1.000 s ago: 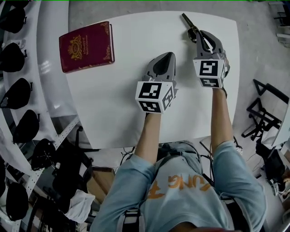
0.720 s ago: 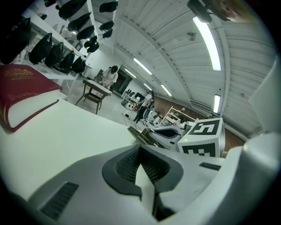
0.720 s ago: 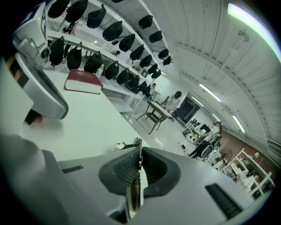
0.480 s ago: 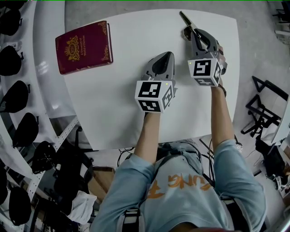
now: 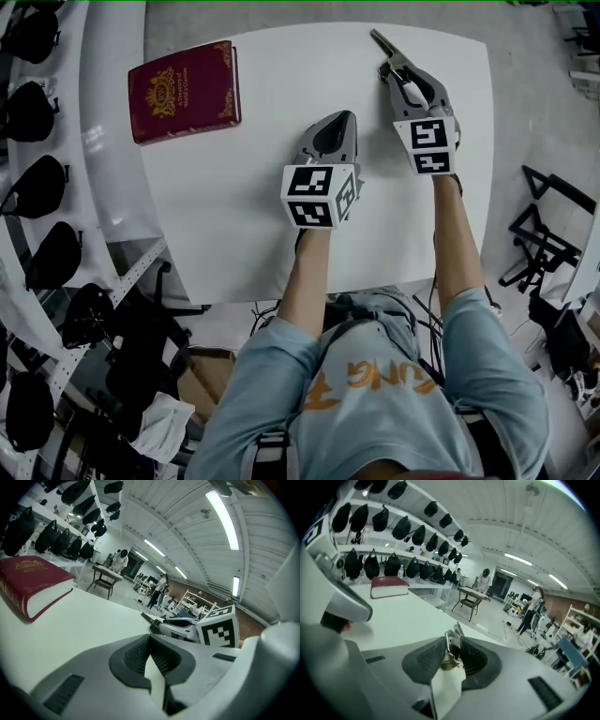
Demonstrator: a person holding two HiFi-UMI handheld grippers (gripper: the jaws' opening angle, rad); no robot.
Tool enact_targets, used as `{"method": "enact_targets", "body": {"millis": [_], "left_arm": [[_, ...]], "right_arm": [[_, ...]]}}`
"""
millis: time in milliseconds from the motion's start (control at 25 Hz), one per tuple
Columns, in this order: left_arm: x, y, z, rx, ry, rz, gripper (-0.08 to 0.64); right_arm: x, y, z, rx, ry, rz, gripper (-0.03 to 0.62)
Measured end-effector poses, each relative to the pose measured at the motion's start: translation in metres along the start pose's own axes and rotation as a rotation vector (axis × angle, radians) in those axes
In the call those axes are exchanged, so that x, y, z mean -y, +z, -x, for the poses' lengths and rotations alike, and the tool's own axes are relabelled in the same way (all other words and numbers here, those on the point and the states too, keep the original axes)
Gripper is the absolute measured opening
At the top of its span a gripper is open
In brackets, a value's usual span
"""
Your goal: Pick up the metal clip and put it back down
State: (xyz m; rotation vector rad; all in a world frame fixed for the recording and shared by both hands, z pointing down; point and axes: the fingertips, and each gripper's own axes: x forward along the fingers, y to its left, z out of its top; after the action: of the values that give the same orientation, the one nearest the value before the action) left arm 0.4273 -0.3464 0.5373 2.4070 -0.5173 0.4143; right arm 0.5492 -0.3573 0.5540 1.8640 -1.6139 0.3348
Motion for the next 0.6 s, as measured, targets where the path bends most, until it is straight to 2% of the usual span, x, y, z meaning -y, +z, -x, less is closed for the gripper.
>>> {"method": "enact_targets", "body": {"millis": [280, 600], "left_arm": [[0.014, 0.002, 0.014, 0.029, 0.022, -0.013, 0.021], [0.048, 0.006, 0.037, 0.079, 0.058, -0.046, 0.021]], "right_arm": [[0.005, 0.008, 0.041, 0.12, 0.018, -0.273, 0.089], [0.012, 0.015, 0.115, 0.238, 0.024, -0.42, 0.051]]}}
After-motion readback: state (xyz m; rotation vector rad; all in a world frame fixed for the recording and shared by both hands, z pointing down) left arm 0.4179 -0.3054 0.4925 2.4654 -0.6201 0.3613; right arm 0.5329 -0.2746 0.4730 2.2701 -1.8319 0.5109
